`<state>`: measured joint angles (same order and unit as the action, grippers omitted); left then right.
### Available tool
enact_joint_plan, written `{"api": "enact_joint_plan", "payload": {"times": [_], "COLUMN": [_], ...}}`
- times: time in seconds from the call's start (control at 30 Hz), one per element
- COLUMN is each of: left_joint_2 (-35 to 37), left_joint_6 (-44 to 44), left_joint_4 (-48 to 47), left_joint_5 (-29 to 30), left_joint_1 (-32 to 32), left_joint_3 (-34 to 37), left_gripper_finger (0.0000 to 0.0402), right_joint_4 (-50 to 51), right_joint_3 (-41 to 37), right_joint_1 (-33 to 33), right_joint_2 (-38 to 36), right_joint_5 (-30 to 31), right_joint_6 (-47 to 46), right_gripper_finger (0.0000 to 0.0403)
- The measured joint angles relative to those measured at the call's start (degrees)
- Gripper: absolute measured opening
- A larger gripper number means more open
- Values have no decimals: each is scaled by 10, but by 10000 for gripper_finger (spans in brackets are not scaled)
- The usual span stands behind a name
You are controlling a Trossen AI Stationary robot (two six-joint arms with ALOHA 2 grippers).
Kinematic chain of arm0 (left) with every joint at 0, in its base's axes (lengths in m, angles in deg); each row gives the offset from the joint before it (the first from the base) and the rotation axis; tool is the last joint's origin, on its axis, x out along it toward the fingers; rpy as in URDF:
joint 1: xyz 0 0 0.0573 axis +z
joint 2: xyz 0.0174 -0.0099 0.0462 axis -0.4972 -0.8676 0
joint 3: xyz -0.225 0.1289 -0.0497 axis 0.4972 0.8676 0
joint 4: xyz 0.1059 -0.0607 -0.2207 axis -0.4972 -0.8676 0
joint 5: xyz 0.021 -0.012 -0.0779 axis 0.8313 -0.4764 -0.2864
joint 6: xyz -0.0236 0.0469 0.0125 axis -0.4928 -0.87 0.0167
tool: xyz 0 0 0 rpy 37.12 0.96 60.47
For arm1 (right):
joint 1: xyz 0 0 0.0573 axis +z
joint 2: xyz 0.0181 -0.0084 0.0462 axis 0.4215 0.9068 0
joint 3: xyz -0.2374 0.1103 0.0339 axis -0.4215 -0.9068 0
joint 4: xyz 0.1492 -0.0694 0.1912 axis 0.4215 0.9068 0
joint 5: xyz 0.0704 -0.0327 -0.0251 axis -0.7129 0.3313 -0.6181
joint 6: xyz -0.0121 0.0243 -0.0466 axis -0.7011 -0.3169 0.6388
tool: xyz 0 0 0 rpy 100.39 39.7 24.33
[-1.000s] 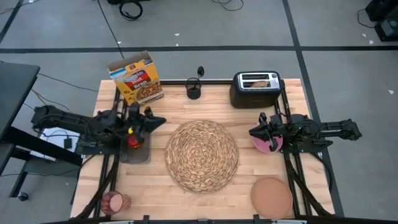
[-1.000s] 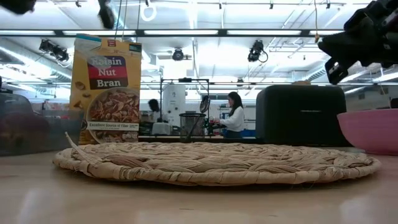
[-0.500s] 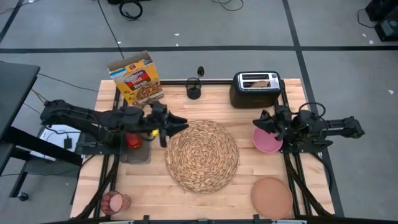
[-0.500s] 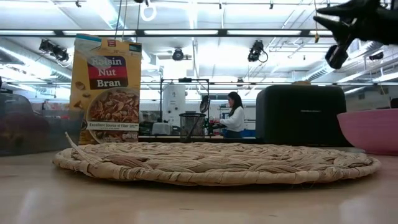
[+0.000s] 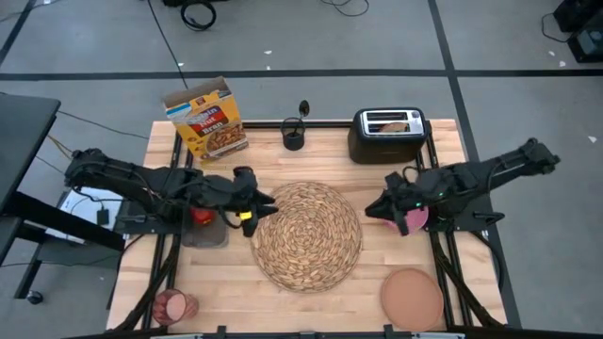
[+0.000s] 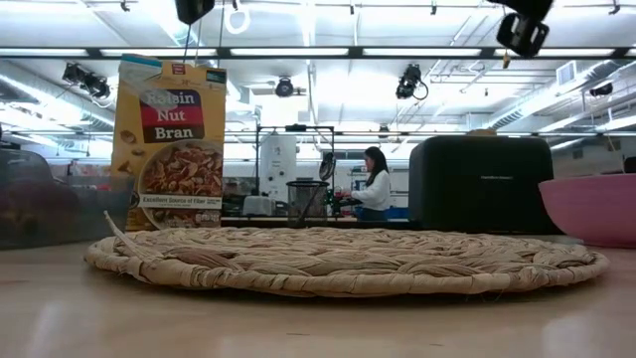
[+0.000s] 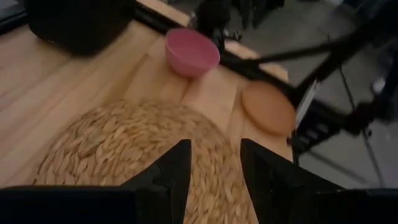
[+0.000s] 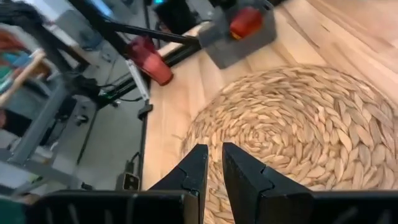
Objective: Arrange a breakfast setting
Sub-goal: Put the apple on the brown placemat
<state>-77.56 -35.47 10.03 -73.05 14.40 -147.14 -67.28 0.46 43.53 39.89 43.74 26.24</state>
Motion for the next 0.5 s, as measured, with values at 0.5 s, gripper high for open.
{"api": "enact_joint_plan", "payload": {"times": [0.5], "left_joint_2": [-35], "left_joint_6": [88], "left_joint_4": [-281], "left_joint_5": [-108], "left_joint_1": [-83], "left_joint_3": [0], "left_gripper_finger": [190], "right_joint_4": [2], "right_joint_3": [135], "right_joint_1": [96], "right_joint_2": [231], "right_joint_5": [75], "right_joint_6": [-62], "right_gripper_finger": [59]}}
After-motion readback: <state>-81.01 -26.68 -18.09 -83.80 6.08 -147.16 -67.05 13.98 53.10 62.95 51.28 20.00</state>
